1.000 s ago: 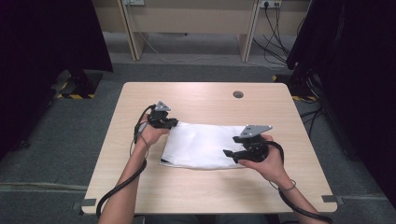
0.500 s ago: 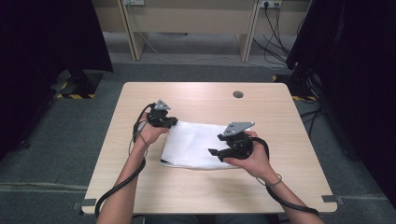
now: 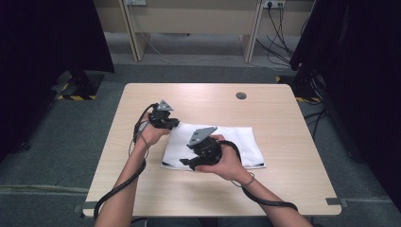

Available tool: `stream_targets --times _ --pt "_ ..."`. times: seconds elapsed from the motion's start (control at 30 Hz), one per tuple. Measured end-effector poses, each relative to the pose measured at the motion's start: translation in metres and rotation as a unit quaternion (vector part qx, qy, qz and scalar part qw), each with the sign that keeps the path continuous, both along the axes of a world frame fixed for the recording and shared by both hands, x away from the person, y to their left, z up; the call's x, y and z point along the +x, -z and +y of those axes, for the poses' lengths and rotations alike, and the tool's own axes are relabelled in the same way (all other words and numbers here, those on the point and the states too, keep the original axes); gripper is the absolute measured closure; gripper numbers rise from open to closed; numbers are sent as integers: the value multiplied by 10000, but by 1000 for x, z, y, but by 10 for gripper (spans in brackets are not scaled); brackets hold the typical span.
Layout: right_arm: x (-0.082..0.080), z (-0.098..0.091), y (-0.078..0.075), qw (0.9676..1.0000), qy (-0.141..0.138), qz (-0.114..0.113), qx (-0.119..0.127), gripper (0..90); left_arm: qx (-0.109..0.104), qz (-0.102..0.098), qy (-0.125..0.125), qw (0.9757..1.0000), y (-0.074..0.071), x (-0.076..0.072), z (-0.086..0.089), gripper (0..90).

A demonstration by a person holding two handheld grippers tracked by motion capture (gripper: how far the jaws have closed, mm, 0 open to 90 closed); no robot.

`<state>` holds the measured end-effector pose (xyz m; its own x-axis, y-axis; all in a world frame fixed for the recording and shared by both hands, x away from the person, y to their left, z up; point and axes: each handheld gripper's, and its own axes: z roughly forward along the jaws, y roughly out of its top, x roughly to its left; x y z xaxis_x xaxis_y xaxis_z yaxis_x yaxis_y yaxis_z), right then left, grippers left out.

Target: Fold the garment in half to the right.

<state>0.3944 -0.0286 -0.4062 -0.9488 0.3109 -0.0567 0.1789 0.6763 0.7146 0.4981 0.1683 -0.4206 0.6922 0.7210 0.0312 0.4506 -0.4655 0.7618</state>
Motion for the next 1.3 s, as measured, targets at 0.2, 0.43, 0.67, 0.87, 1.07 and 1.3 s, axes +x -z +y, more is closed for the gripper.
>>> stream_targets --times 0.2,0.43,0.67,0.87,1.07,1.3 --pt "1 31 16 9993 -253 104 -247 435 19 23 4 10000 0 1 1 834" --pt "4 55 33 9981 -337 232 -450 445 51 74 10 10000 3 2 4 834" --pt "12 68 49 9973 -275 357 -587 460 111 114 17 9999 4 2 5 833" --pt "15 73 56 9971 -255 396 -599 487 143 148 -23 9998 7 3 8 834" --pt "19 75 62 9968 -240 443 -622 547 154 170 4 9997 10 3 7 833" --pt "18 77 63 9970 -242 241 -689 636 180 219 6 9996 11 4 8 833"
